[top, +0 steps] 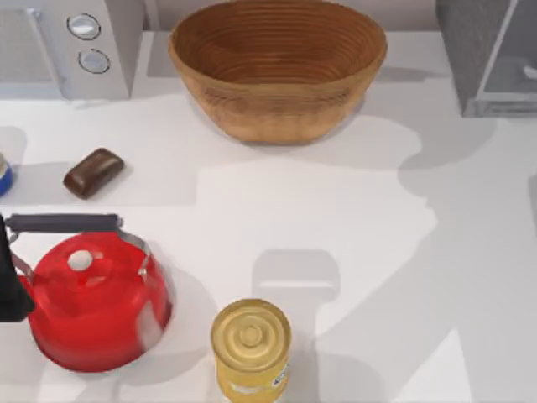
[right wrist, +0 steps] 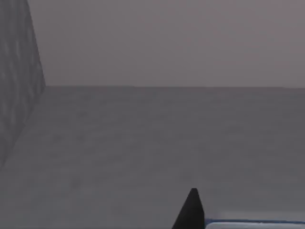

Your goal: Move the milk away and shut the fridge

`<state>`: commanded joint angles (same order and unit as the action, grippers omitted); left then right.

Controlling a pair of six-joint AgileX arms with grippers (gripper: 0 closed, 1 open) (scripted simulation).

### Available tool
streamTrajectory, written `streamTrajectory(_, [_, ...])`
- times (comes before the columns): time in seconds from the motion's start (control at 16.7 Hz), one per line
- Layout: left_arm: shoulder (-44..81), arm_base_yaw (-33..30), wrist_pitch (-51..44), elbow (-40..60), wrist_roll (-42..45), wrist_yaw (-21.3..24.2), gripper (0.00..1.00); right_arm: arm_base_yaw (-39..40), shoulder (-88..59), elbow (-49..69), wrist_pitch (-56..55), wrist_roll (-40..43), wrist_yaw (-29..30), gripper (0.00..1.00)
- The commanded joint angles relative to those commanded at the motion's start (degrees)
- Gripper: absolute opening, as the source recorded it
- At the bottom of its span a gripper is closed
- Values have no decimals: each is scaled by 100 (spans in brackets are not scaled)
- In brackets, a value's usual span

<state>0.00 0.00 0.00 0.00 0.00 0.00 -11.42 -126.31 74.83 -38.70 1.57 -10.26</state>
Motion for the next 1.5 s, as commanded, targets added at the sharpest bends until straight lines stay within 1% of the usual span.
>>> streamTrajectory(0.6, [0,0,0,0,0,0,100,0,0,0,0,0,0,0])
streamTrajectory(1.38, [0,0,0,0,0,0,100,0,0,0,0,0,0,98])
streamTrajectory(1.44, [0,0,0,0,0,0,100,0,0,0,0,0,0,100])
streamTrajectory(1.5, [0,0,0,0,0,0,100,0,0,0,0,0,0,100])
